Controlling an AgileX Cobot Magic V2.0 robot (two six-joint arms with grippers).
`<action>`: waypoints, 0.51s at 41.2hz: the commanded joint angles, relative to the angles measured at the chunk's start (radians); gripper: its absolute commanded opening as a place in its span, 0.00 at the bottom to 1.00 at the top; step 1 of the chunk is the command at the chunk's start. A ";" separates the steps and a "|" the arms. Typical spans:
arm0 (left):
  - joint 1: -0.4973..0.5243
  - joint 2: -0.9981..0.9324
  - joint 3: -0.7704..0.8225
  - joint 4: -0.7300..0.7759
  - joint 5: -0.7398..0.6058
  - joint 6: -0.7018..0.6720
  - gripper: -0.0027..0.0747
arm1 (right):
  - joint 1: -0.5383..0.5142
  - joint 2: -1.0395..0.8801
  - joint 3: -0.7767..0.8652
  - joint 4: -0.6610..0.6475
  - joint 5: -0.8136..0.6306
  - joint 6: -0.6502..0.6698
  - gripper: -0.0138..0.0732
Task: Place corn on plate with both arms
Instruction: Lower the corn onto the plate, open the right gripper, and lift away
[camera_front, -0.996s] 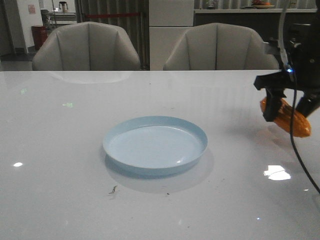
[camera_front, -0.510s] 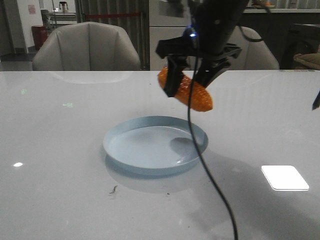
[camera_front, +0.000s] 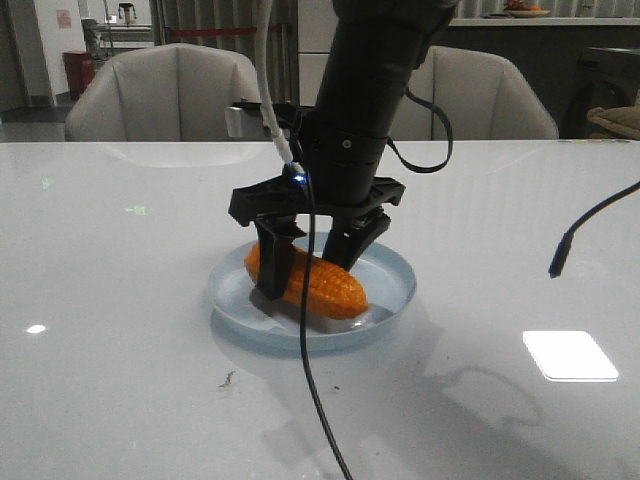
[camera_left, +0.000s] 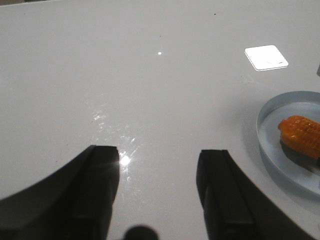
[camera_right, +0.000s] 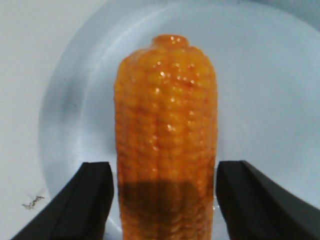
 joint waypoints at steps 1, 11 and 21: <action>0.000 -0.009 -0.030 -0.005 -0.072 -0.010 0.58 | -0.001 -0.066 -0.042 0.023 -0.014 -0.007 0.83; 0.000 -0.009 -0.030 -0.005 -0.072 -0.010 0.58 | -0.009 -0.100 -0.186 0.018 0.089 -0.007 0.83; 0.000 -0.009 -0.030 -0.005 -0.078 -0.010 0.58 | -0.066 -0.226 -0.353 0.016 0.166 0.009 0.83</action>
